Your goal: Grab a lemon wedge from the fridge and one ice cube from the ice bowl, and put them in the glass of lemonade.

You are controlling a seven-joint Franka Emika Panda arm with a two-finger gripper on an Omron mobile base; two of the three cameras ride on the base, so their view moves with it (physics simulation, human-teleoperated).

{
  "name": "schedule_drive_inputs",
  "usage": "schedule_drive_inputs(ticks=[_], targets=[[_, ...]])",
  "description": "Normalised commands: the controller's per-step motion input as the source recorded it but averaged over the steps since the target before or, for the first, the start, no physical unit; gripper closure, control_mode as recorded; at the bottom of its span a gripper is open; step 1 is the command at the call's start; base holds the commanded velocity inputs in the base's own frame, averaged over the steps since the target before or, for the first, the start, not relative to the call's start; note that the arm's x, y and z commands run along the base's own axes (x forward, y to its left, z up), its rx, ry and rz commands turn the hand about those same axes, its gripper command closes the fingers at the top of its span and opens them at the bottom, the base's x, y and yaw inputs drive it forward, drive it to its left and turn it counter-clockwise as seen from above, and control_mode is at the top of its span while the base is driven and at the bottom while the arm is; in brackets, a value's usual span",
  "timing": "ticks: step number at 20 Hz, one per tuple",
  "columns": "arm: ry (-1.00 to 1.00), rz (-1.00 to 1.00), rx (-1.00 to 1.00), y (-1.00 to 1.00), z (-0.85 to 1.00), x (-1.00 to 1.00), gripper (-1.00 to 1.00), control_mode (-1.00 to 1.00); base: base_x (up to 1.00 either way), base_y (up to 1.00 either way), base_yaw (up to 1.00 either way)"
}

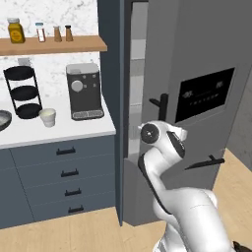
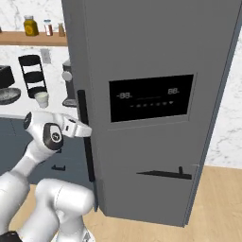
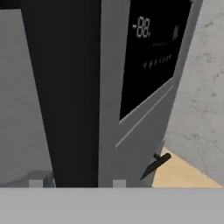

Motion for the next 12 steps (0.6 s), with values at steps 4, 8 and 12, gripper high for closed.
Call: schedule_drive_inputs(ticks=[4,8,12], targets=[[-0.04,-0.42,0.06,-0.92,1.00,-0.89,-1.00,-1.00,0.00,0.00,0.00],[-0.02,-0.34,0.06,-0.33,1.00,-0.95,-1.00,-1.00,0.00,0.00,0.00],[-0.13,-0.26,-0.01,0.08,1.00,-1.00,-1.00,-1.00,0.00,0.00,0.00]])
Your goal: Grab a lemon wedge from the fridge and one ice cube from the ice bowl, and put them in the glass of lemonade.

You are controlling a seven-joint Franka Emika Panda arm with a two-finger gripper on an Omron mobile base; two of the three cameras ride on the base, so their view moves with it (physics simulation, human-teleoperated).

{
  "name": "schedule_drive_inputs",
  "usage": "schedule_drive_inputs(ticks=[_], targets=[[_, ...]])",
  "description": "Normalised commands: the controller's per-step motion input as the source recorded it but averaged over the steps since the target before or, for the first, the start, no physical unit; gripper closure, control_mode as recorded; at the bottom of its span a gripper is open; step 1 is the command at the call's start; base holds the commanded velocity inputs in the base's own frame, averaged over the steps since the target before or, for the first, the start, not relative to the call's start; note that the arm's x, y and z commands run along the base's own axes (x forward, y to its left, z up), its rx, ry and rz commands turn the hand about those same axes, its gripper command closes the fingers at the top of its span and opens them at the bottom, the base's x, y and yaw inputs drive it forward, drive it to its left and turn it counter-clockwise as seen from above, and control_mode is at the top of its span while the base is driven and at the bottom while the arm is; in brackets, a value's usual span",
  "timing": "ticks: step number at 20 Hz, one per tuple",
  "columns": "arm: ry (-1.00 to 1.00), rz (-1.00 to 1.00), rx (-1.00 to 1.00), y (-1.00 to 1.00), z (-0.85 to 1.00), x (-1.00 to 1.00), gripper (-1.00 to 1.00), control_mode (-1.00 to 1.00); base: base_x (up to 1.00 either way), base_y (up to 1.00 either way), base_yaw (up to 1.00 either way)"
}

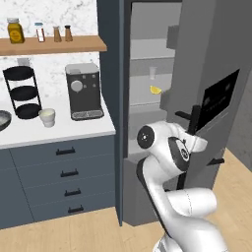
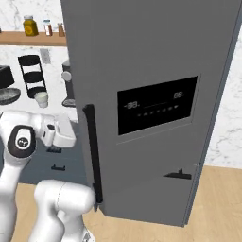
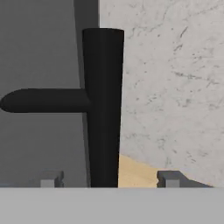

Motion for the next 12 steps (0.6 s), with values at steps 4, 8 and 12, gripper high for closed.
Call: schedule_drive_inputs(ticks=[4,8,12], targets=[[-0.12,-0.23,-0.17,0.70,0.88,-0.67,-1.00,-1.00,0.00,0.00,0.00],[0.00,-0.43,-0.20,0.58,0.19,-0.01,-1.00,-1.00,0.00,0.00,0.00],[0.06,-0.49,-0.09,-0.20,0.00,0.55,-1.00,-1.00,0.00,0.00,0.00]])
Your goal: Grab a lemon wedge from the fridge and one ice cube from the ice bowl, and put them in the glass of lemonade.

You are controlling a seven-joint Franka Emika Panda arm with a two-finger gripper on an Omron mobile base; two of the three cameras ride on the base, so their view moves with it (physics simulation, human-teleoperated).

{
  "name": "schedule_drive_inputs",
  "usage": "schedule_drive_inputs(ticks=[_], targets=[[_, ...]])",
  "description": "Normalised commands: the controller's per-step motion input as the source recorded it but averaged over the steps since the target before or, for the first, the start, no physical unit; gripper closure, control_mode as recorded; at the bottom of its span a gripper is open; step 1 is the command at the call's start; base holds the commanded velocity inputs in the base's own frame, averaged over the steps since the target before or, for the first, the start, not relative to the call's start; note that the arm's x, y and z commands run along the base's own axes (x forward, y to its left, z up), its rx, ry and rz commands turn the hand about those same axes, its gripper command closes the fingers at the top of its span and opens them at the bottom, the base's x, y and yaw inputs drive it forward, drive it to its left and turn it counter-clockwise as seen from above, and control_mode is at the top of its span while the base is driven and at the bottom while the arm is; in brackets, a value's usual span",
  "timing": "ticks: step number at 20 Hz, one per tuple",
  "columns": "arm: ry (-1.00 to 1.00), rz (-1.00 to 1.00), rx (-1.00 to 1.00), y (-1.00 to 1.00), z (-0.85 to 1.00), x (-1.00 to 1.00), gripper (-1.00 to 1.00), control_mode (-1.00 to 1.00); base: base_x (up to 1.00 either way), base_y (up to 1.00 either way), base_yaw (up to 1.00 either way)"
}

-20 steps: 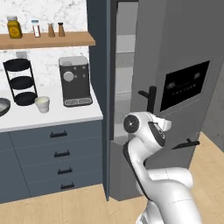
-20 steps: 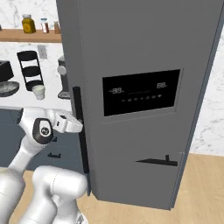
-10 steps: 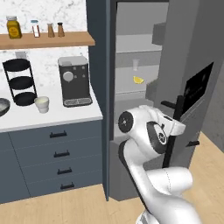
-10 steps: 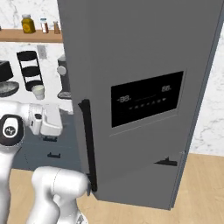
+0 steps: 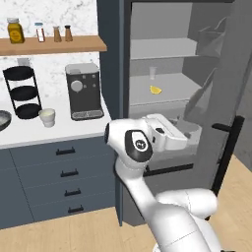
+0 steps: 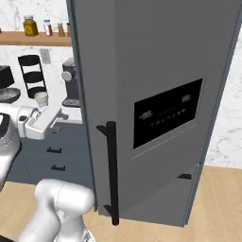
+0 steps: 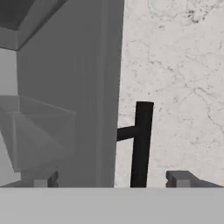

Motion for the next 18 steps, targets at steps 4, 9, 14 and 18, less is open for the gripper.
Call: schedule_drive_inputs(ticks=[4,9,14,18], targets=[[0.01,-0.28,0.00,-0.69,0.00,0.60,-1.00,-1.00,0.00,0.00,0.00],[-0.02,-0.13,0.00,-0.95,0.00,0.26,-1.00,-1.00,0.00,0.00,0.00],[-0.10,-0.04,0.02,-1.00,0.00,-0.08,-1.00,-1.00,0.00,0.00,0.00],[-0.14,-0.04,0.06,-1.00,0.00,-0.29,-1.00,-1.00,0.00,0.00,0.00]])
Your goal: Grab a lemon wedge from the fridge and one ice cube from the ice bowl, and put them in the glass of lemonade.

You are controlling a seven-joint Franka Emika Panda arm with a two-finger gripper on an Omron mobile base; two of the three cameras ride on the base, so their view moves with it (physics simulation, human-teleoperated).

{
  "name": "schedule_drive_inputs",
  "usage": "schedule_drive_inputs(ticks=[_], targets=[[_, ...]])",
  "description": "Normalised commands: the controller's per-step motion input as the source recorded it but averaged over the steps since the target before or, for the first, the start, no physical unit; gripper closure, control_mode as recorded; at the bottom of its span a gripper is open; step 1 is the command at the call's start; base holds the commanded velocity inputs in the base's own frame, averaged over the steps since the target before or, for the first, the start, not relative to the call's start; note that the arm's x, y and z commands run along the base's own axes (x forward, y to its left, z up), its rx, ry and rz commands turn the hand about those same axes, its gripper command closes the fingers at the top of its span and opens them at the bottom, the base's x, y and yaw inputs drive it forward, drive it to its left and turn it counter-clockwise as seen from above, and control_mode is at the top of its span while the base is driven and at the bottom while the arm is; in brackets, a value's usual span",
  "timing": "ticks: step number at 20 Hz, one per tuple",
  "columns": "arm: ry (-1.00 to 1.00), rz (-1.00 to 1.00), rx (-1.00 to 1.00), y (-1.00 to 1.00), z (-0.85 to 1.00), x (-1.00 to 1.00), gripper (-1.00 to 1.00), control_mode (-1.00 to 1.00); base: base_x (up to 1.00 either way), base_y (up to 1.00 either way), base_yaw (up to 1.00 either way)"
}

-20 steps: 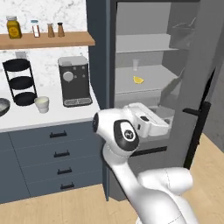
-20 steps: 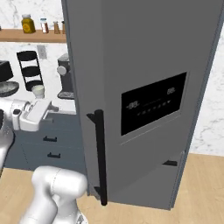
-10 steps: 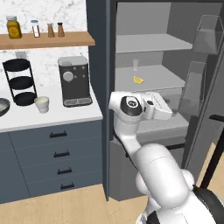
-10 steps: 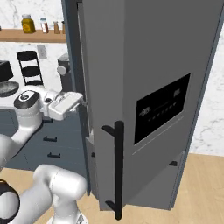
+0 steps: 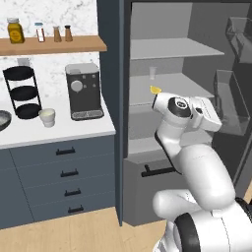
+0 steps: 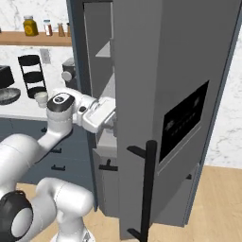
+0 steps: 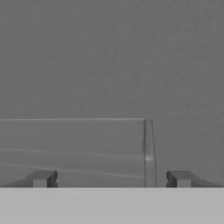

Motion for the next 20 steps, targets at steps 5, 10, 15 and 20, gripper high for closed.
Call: schedule_drive_inputs(ticks=[5,10,15,20], targets=[[-0.19,-0.03,0.07,-1.00,0.00,-0.29,-1.00,-1.00,0.00,0.00,0.00],[-0.19,0.06,-0.02,-0.42,0.02,-0.32,-1.00,-1.00,0.00,0.00,0.00],[-0.07,0.34,-0.06,0.92,0.29,-0.33,-1.00,-1.00,0.00,0.00,0.00],[0.19,0.60,0.10,0.77,0.41,-0.01,-1.00,-1.00,0.00,0.00,0.00]])
